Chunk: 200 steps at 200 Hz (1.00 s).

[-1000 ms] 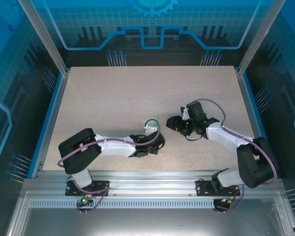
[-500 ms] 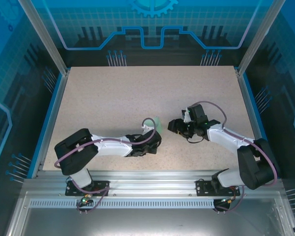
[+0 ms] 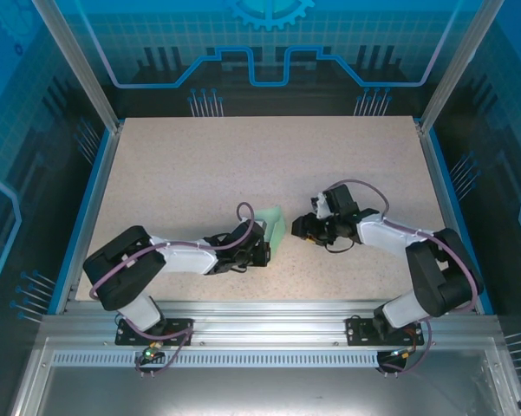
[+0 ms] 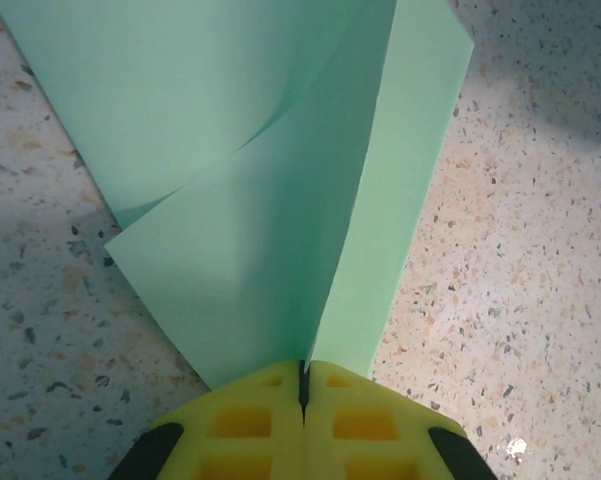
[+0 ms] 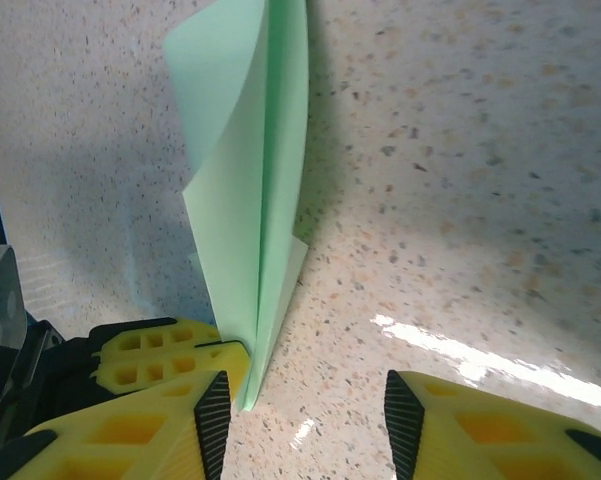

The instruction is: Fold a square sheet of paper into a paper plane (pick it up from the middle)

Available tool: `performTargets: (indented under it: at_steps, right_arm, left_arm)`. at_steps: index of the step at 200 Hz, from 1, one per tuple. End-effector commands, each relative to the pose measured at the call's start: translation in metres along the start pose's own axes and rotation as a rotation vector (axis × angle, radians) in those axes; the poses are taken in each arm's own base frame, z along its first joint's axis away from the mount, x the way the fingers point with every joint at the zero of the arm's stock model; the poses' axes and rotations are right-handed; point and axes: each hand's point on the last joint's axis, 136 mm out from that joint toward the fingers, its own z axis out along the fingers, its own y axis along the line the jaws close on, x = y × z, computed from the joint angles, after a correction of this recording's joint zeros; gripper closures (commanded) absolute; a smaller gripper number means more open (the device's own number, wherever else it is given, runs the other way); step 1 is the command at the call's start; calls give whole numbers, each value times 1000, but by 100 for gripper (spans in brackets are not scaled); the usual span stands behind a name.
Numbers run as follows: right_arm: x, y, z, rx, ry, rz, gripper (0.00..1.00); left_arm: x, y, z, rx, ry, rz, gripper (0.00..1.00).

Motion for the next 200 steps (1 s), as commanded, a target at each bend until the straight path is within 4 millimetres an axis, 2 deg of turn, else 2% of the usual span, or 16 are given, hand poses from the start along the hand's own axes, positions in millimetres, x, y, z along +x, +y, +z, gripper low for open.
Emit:
performTargets:
  at_steps: [1,21,46,62,67,83,105,133,149,164,181,200]
  right_arm:
    - [-3,21,6,-43,26,-66,54]
    - [-4,25,14,-39,42,-79,60]
    - [-6,27,25,-19,65,-79,61]
    - [0,22,34,-1,96,-68,61]
    - [-5,30,34,-13,91,-77,61]
    - [-2,33,40,-26,110,-77,61]
    - [3,28,46,1,131,-68,61]
    - [9,16,47,46,148,-37,69]
    - [16,12,45,58,156,-28,70]
    - [25,7,38,66,152,-26,68]
    - [28,3,29,96,136,-28,58]
    - [32,1,30,97,150,-12,59]
  left_arm:
    - [4,-1,-7,45,21,21,95]
    - [5,3,-12,62,30,23,95]
    - [6,3,-18,87,41,44,95]
    - [6,4,-21,96,37,48,95]
    - [7,5,-22,97,37,47,95]
    - [9,7,-24,108,42,48,94]
    - [14,6,-24,124,64,61,94]
    - [18,6,-24,139,74,68,94]
    - [20,6,-25,146,74,68,95]
    - [21,5,-28,156,66,65,94]
    - [20,5,-31,163,56,67,94]
    - [21,0,-33,187,62,81,94]
